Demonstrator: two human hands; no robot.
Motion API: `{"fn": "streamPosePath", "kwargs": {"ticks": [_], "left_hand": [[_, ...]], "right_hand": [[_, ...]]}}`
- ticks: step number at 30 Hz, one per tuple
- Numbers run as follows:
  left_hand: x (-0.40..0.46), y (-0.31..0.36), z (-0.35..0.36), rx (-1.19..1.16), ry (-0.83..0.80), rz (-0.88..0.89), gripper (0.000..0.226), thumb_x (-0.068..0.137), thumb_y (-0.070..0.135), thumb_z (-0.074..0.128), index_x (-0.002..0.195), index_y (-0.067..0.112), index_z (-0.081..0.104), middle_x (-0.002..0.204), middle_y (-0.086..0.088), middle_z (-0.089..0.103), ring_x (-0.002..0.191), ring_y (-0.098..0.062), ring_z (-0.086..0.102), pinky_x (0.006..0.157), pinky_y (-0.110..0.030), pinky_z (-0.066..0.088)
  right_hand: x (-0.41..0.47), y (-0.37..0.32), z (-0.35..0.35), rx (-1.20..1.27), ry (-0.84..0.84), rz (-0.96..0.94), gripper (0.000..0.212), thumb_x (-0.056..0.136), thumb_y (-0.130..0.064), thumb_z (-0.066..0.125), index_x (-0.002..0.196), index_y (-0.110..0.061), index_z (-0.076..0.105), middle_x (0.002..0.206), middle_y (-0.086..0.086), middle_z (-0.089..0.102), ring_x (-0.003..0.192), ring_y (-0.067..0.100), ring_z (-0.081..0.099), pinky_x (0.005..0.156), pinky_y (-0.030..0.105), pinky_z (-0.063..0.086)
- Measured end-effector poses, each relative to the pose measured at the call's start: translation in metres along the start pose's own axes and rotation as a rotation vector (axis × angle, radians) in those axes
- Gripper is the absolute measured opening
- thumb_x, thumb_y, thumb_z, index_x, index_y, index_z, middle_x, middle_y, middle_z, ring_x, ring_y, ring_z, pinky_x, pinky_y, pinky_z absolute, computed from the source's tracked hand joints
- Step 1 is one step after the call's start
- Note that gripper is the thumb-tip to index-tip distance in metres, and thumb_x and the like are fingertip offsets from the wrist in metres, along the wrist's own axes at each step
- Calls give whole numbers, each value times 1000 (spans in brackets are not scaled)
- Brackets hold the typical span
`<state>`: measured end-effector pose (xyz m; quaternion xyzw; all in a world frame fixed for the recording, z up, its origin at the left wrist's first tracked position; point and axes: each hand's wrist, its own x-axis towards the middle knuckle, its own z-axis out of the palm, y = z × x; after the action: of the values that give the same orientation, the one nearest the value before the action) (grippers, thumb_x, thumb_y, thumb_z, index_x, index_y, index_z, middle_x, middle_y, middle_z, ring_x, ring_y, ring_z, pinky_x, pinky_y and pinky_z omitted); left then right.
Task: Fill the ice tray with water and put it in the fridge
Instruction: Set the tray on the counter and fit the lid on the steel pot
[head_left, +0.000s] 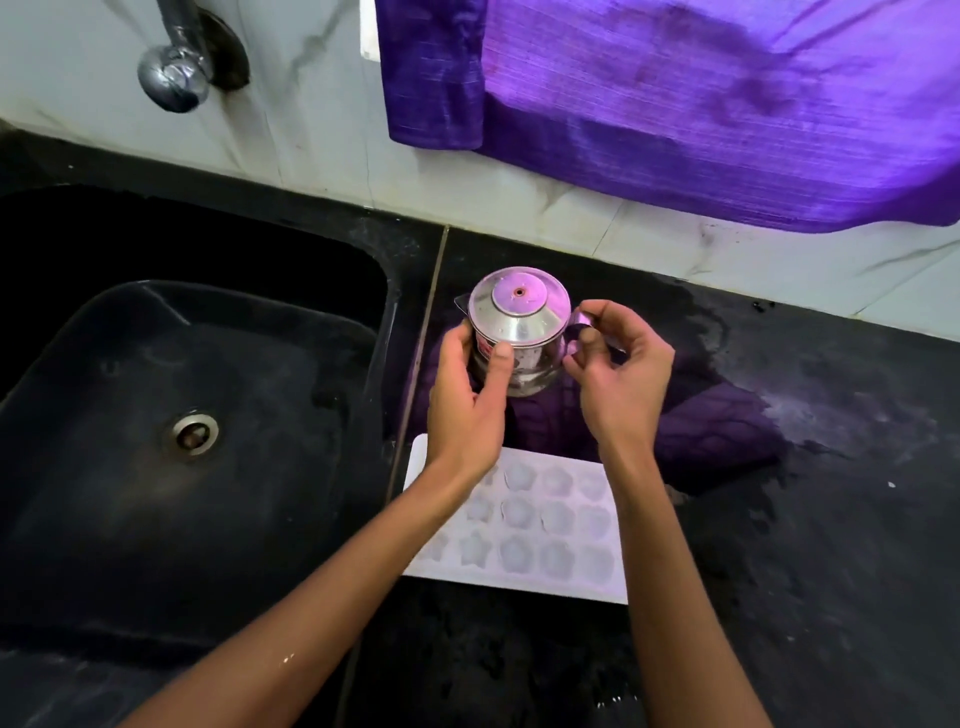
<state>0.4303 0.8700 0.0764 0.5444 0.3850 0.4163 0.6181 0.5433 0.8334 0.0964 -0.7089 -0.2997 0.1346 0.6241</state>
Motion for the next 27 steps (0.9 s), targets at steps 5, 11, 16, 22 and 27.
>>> {"fn": "streamPosePath", "kwargs": {"ticks": [5, 11, 16, 22, 27], "left_hand": [[47, -26, 3, 64, -5, 20, 46, 90, 34, 56, 130, 15, 43, 127, 4, 54, 120, -7, 50, 100, -23, 40], [77, -49, 5, 91, 7, 14, 52, 83, 37, 55, 128, 14, 44, 126, 2, 55, 121, -7, 50, 102, -27, 40], [87, -52, 8, 102, 28, 20, 52, 82, 37, 56, 129, 16, 44, 122, 9, 55, 117, -2, 51, 101, -26, 40], [87, -57, 11, 94, 71, 9, 52, 83, 37, 56, 130, 19, 44, 126, 8, 55, 121, -4, 50, 102, -28, 41], [86, -55, 8, 118, 95, 39, 40, 91, 23, 57, 128, 11, 47, 123, 3, 56, 117, -9, 53, 98, -23, 42]], "right_hand": [[35, 32, 25, 53, 12, 86, 23, 89, 8, 54, 95, -10, 68, 84, 2, 66, 77, 11, 62, 71, 31, 59], [54, 58, 43, 72, 25, 176, 24, 89, 7, 54, 94, -12, 67, 78, -6, 66, 69, 3, 63, 68, 29, 59], [64, 65, 50, 127, 29, 189, 23, 90, 8, 53, 96, -10, 66, 81, -5, 65, 74, 7, 63, 68, 24, 58], [68, 69, 53, 144, 22, 180, 27, 91, 7, 52, 91, -16, 64, 81, -7, 65, 73, 7, 61, 67, 22, 56], [67, 71, 47, 78, -41, 187, 26, 91, 5, 54, 99, -17, 64, 93, -3, 65, 84, 13, 65, 71, 27, 58]]}}
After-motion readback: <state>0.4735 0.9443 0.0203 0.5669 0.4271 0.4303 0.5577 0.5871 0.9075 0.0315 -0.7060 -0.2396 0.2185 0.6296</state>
